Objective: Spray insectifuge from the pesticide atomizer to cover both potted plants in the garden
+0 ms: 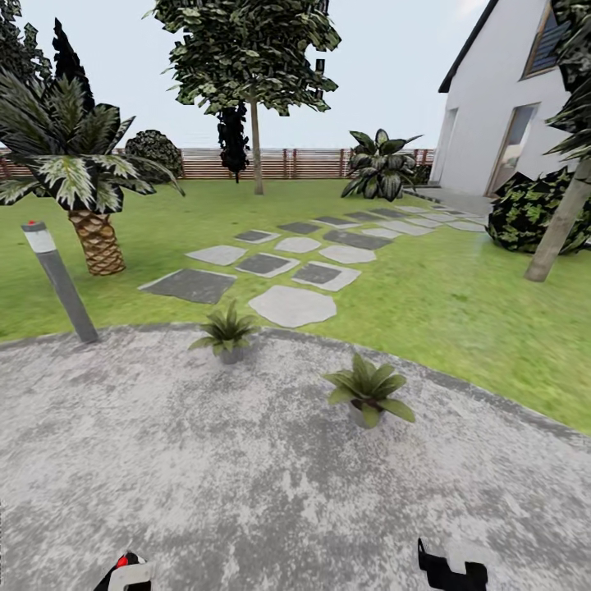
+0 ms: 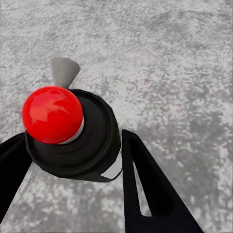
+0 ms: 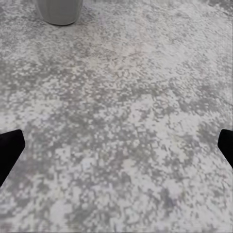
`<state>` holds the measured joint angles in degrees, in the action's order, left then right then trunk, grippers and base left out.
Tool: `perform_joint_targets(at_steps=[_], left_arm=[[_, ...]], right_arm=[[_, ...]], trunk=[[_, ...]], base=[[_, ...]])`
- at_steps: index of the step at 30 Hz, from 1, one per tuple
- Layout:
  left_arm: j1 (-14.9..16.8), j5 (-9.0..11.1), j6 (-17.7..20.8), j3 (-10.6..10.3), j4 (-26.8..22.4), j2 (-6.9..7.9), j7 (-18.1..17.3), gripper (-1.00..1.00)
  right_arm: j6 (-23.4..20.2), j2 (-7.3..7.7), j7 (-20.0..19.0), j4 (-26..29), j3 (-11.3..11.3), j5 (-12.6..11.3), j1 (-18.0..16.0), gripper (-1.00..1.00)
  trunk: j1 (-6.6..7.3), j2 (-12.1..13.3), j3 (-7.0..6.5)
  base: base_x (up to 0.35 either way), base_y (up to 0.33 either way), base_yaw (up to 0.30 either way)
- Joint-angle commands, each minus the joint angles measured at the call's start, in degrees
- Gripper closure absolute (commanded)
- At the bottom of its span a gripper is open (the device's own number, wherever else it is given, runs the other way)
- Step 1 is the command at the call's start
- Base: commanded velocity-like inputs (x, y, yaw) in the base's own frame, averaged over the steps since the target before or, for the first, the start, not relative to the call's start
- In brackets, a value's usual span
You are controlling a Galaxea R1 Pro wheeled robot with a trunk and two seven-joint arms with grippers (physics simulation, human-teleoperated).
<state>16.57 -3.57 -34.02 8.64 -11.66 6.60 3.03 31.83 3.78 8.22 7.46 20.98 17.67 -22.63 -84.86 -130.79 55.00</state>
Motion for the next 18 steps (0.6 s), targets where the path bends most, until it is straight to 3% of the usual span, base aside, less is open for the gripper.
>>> perform_joint_targets(at_steps=[1, 18], left_arm=[[0.0, -0.4, -0.2, 0.1, 0.1, -0.01, 0.3, 1.0], [0.0, -0.4, -0.2, 0.1, 0.1, -0.01, 0.3, 1.0]], right_arm=[[0.2, 0.0, 0.4, -0.1, 0.2, 0.6, 0.0, -1.0], [0.2, 0.31, 0.4, -0.1, 0.2, 0.6, 0.0, -1.0]], trunk=[[-0.01, 0.0, 0.05], [-0.01, 0.0, 0.05]], base=[[0.186, 0.272, 0.0], [0.175, 0.289, 0.0]])
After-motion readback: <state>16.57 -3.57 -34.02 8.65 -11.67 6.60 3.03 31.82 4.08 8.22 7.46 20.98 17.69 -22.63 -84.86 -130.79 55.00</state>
